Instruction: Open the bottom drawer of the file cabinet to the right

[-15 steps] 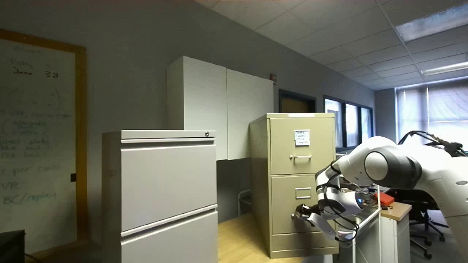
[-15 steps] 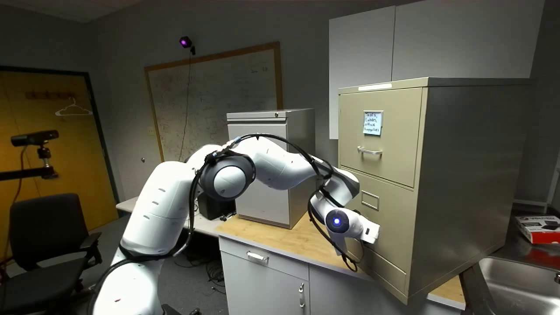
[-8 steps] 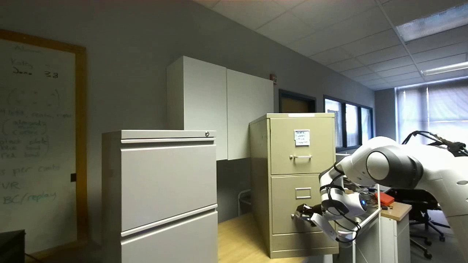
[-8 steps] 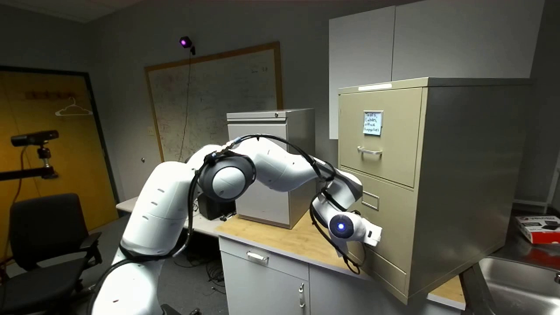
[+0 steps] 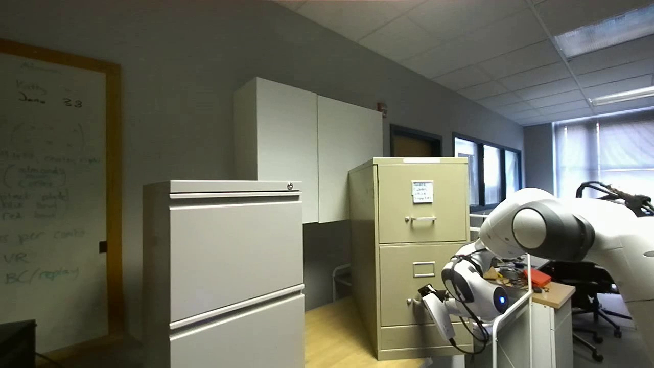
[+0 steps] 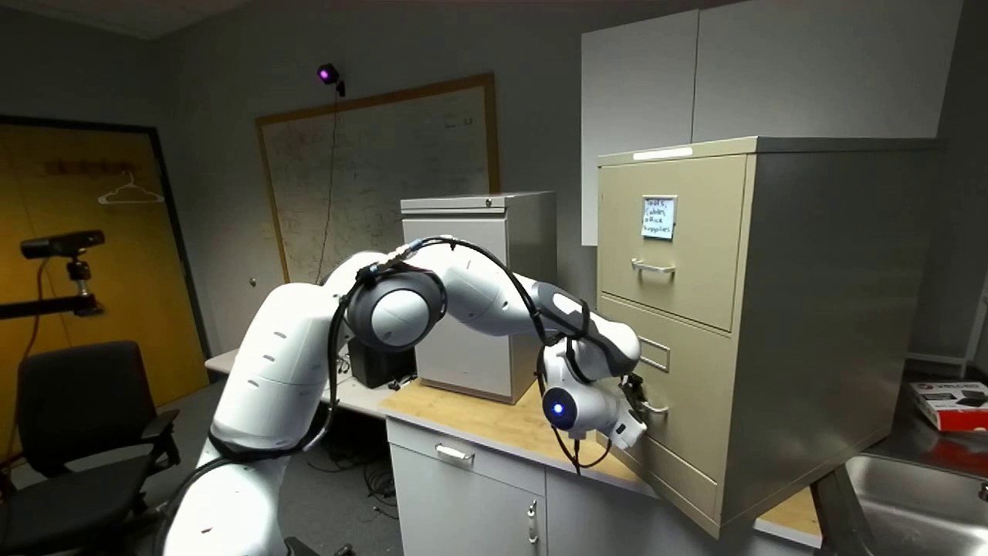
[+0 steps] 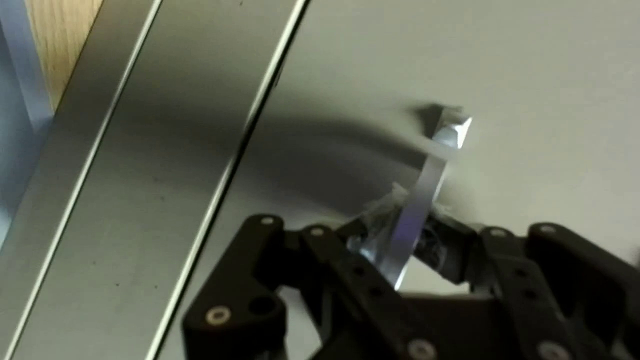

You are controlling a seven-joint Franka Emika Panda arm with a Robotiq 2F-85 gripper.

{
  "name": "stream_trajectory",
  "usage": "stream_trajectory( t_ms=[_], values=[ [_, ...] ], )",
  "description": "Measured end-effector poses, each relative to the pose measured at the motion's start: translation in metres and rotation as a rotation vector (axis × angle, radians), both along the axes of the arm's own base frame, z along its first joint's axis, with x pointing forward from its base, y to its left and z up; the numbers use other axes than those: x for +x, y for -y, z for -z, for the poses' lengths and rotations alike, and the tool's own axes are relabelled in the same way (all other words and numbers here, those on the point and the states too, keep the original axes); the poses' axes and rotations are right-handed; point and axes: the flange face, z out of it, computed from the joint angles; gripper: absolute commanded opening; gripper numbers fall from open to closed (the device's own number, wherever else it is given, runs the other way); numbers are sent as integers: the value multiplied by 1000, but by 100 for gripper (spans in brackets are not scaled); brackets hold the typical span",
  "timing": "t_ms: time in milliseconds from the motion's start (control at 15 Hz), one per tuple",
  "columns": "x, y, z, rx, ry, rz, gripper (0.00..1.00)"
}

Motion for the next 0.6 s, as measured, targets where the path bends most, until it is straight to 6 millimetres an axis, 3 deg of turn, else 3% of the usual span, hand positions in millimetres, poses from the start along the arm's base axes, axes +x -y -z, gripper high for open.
stream_trajectory(
  t_ms=[133, 467, 600],
  values=[
    [-2, -9, 3, 71, 48, 93, 5],
    [-19, 17, 1, 200, 76, 195, 5],
    [-20, 17, 1, 253, 88, 221, 5]
  ],
)
